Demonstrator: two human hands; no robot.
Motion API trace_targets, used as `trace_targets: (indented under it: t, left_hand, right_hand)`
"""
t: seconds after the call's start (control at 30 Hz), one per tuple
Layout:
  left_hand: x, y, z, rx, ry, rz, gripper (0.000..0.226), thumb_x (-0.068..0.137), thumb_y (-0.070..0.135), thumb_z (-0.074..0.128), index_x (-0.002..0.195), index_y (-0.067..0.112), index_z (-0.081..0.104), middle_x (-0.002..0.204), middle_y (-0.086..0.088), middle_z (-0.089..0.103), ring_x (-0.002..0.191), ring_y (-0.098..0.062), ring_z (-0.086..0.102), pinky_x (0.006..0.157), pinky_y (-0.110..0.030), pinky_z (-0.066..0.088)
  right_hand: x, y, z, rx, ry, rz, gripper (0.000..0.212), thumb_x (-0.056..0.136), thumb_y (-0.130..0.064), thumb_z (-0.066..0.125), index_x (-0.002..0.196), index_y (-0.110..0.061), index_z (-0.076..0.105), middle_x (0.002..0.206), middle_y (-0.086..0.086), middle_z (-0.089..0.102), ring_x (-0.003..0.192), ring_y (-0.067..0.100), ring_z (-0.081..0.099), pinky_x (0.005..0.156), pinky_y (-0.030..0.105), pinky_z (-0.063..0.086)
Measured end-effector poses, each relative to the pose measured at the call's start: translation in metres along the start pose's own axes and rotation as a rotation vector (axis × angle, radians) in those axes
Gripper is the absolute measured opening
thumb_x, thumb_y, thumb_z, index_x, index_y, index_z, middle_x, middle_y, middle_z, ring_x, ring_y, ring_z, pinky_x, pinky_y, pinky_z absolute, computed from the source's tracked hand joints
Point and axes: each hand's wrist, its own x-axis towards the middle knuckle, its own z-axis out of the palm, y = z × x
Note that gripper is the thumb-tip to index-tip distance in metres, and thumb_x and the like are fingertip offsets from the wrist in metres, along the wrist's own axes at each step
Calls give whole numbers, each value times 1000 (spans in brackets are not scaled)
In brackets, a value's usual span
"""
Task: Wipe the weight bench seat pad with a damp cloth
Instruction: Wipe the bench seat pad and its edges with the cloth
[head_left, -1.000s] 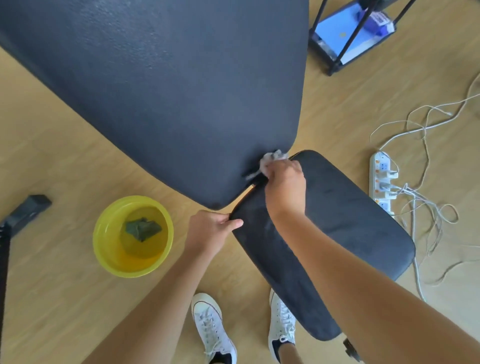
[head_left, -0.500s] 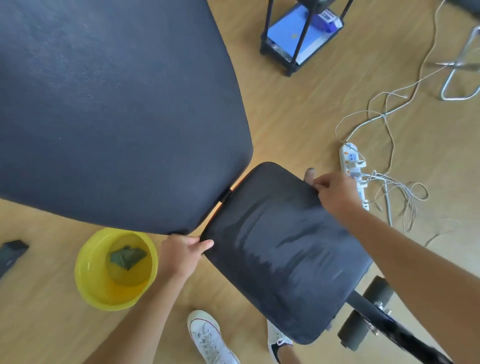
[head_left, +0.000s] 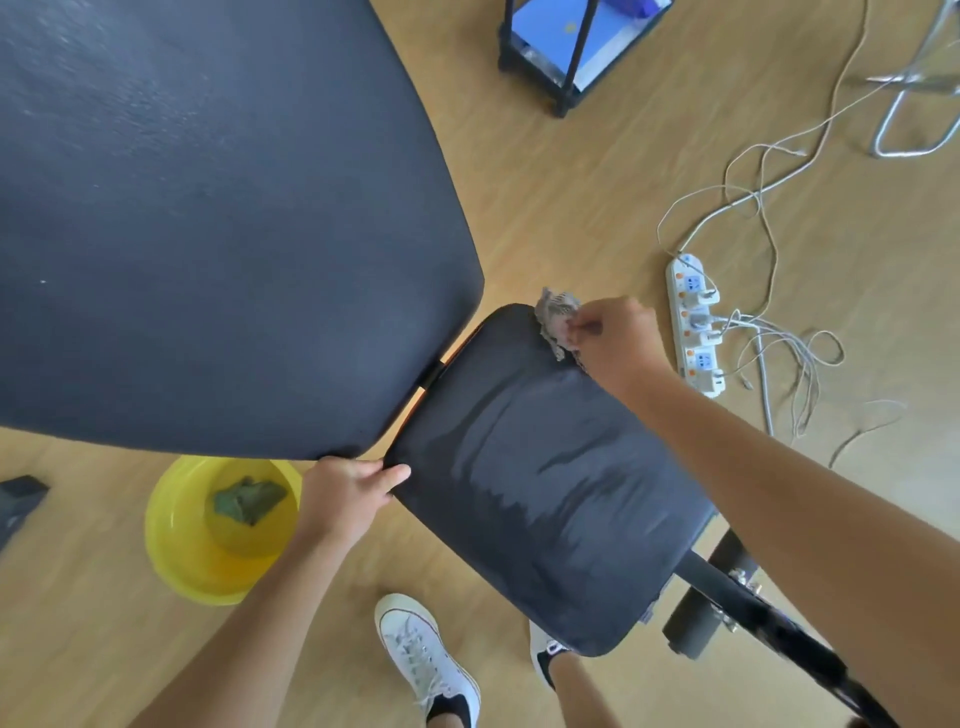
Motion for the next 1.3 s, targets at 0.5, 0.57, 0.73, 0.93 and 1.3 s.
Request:
trace_targets:
  t: [0.5,0.57,0.73,0.93,1.3]
  left_hand:
    - [-3,-14,5,-32,28,53,36,85,37,78,67,7,77,42,13,62,54,-1,70,49,-8,41]
    - [0,-18,6,-21,26,69,38,85,42,77,77,5,80,49,14,66,61,-5,74,54,-16,47]
    - [-1,-14,7,-13,-2,78,40,85,35,80,53,13,69,46,5,67,59,-12,75,58,-39,62]
    - [3,-19,8,-68,9,50,34,86,30,80,58,13,73,45,9,66,66,-21,78,68,-40,62]
    - [8,-21,11,-296,4,-78,47,84,22,83,119,-8,72,86,-11,76,87,-34,78,58,-10,58]
  right_hand:
    - [-17,46,-38,-201,-87,86,17,92,-12,62,98,-12,78,81,13,66,79,26,61,53,10,34]
    - [-32,73,-57,-275,-139,175,18,91,-17,64,100,-15,79,85,6,68,82,26,63,53,7,35]
    - [11,20,-15,-165,-101,72,25,92,-16,56,81,0,73,72,21,54,66,33,45,52,24,33]
    - [-29,94,-45,-188,-39,134,22,91,-6,58,81,-19,73,69,6,60,66,23,54,56,19,39]
    - [-192,155,41,427,405,836,17,91,-18,59,88,-15,76,74,7,71,67,29,63,71,35,54]
